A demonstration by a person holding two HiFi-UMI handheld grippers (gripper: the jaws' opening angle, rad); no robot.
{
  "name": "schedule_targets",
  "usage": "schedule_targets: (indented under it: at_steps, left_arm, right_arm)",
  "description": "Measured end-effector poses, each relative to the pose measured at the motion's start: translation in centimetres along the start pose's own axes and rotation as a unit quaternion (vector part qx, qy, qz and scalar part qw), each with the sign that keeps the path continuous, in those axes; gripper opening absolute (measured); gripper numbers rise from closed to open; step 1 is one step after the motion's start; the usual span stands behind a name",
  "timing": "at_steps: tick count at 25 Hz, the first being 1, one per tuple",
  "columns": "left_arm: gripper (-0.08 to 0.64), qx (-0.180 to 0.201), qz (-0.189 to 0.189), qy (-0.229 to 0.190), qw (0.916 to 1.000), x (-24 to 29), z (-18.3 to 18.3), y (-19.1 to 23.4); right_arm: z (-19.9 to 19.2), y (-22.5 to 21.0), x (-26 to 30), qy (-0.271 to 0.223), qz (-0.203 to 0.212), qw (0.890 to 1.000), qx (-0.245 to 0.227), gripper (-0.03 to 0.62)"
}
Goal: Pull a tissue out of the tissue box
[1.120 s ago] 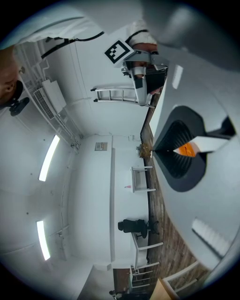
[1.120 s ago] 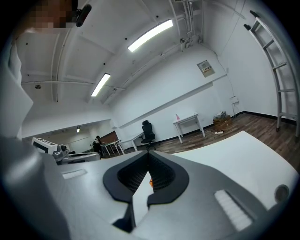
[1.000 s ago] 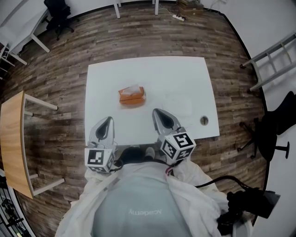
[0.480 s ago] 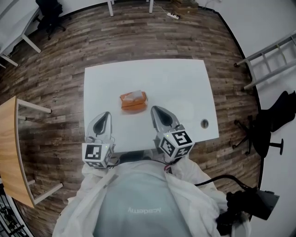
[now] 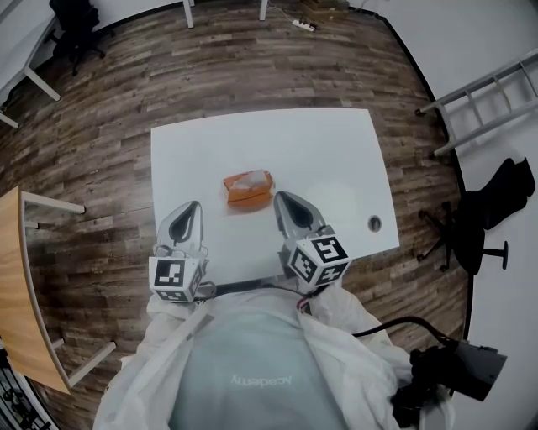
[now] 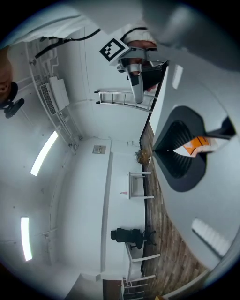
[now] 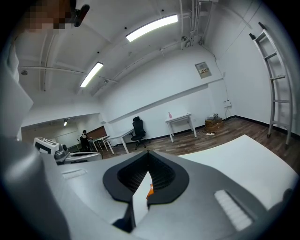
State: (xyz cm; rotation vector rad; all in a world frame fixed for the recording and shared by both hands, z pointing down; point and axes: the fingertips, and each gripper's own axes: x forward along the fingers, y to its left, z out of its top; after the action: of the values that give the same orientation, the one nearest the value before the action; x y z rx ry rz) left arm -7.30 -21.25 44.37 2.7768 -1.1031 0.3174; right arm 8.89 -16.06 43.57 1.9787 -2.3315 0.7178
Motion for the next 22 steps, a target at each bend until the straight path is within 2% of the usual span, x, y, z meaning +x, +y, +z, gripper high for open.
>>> schedule_targets:
  at_steps: [3, 10, 14, 22]
  left_arm:
    - [0.000, 0.010, -0.006, 0.002, 0.9999, 0.3, -0.2, 0.4]
    - [0.000, -0.005, -0.015, 0.009, 0.9998, 1.4, -0.7, 0.5]
    - [0.000, -0.009, -0.011, 0.019, 0.9997, 3.6, -0.7, -0.4]
    - [0.000, -0.010, 0.004, 0.024, 0.9997, 3.6, -1.0, -0.1]
  right_arm:
    - [-0.2, 0.2, 0.1, 0.001, -0.009, 1.000, 0.001, 0.000]
    - [-0.3, -0.7, 0.5, 0.014, -0.020, 1.000, -0.001, 0.002]
    - [0.2, -3.3, 1.2, 0.027, -0.014, 1.000, -0.001, 0.002]
    - [-0.3, -3.9, 2.1, 0.052, -0.004, 0.999, -0.010, 0.003]
